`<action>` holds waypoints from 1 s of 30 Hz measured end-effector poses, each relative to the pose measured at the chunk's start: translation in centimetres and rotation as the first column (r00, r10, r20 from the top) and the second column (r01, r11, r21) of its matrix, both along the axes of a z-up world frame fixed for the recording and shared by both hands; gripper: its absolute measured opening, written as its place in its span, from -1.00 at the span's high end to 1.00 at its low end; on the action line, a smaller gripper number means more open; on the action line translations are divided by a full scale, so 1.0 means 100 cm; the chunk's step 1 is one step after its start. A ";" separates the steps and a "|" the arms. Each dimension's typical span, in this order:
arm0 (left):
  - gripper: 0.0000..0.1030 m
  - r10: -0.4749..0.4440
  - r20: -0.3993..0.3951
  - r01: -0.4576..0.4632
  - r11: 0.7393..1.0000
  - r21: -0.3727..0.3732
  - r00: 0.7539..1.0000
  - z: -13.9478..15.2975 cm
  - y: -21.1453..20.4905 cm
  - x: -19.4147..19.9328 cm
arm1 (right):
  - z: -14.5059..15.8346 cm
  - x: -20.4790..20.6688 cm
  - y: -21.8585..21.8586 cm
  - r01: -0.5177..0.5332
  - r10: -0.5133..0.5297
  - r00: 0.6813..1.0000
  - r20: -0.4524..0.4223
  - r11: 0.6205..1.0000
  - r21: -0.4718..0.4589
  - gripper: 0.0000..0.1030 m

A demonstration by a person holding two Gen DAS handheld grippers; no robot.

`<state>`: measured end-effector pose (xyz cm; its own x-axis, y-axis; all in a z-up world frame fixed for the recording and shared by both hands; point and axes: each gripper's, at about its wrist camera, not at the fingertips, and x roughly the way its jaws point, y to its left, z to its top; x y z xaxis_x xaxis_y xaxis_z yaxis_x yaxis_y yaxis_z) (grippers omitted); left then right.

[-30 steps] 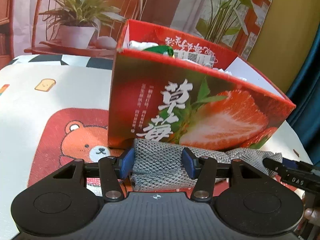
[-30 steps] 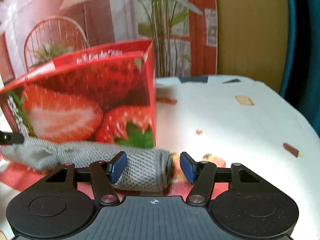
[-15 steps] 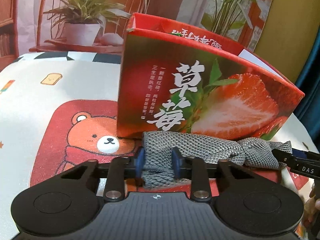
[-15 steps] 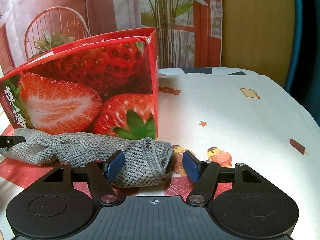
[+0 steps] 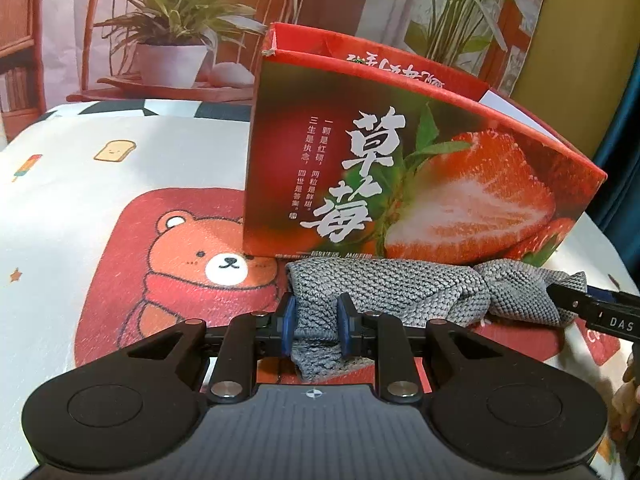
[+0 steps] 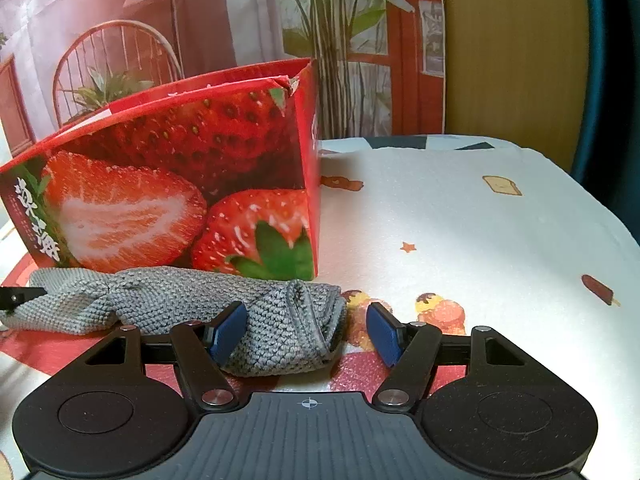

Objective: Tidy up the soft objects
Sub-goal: 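Close both grippers on the grey mesh cloth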

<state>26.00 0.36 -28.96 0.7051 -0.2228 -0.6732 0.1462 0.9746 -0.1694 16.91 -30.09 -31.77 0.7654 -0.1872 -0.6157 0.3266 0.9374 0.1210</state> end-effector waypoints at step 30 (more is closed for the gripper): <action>0.52 -0.002 0.005 0.002 1.000 0.016 1.000 0.000 0.001 -0.007 | -0.001 0.000 0.001 -0.121 0.120 0.993 0.016 0.992 0.045 0.31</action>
